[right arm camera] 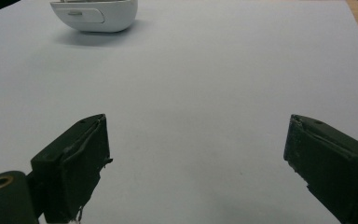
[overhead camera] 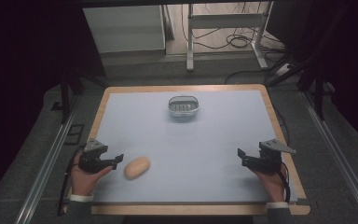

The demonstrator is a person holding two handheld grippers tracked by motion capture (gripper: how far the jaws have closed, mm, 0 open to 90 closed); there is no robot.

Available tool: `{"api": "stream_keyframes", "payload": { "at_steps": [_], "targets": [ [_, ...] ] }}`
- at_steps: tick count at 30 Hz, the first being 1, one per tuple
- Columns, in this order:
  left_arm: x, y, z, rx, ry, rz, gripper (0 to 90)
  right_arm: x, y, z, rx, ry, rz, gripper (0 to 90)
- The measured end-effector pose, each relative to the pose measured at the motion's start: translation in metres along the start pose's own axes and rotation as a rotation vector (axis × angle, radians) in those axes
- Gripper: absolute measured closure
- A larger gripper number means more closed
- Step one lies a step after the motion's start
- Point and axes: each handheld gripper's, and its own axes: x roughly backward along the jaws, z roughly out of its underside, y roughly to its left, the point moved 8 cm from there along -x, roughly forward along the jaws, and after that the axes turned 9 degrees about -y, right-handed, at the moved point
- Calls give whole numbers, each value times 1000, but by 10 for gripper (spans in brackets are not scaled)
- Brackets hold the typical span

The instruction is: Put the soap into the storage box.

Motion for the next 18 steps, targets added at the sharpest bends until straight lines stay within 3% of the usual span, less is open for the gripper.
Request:
{"api": "stream_keyframes", "payload": {
  "at_steps": [7,11,18],
  "targets": [
    [0,-1,-6,-19,0,-23,239,2,4,4,5,13,-5,69],
    [-1,-3,-12,-64,-1,-34,234,8,2,6,12,20,16,69],
    [0,-18,-16,-124,30,2,218,8,4,9,18,28,20,71]
  ]
}}
